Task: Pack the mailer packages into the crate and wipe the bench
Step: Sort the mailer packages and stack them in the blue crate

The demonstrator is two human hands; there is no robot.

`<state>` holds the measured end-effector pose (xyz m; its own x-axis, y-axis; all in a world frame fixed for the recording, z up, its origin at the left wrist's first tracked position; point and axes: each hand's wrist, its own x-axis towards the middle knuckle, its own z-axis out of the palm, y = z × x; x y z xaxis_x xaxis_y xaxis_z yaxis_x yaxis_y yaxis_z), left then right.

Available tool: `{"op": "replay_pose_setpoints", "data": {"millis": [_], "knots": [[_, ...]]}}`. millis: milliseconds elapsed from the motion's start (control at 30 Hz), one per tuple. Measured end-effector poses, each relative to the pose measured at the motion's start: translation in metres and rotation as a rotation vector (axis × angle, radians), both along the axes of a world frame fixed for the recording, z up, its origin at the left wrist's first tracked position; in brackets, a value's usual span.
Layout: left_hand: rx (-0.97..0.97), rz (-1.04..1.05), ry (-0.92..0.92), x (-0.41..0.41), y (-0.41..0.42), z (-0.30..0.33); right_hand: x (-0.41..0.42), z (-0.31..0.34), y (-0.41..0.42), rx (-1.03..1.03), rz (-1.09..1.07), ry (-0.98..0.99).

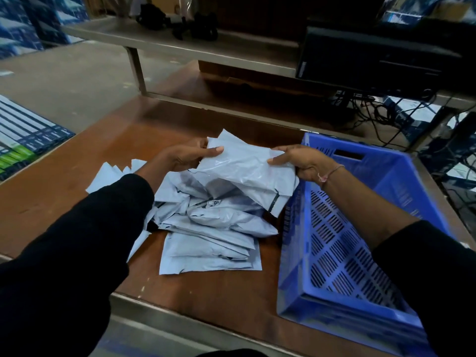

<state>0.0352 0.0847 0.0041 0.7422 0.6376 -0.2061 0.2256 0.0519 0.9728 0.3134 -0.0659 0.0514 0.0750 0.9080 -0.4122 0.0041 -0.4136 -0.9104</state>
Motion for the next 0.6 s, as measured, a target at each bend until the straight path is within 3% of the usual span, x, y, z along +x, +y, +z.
{"op": "replay_pose_setpoints", "data": {"millis": [267, 400, 533, 600], "knots": [[0.108, 0.086, -0.101, 0.03, -0.023, 0.035, 0.027, 0.006, -0.01, 0.245, -0.126, -0.043], [0.102, 0.149, -0.208, 0.054, -0.032, 0.05, 0.046, 0.019, -0.024, 0.339, -0.062, -0.082], [0.089, 0.179, -0.247, 0.088, -0.042, 0.068, 0.066, 0.042, -0.045, 0.421, 0.024, -0.305], [0.07, 0.184, -0.256, 0.108, -0.046, 0.077, 0.079, 0.048, -0.049, 0.441, -0.014, -0.314]]}}
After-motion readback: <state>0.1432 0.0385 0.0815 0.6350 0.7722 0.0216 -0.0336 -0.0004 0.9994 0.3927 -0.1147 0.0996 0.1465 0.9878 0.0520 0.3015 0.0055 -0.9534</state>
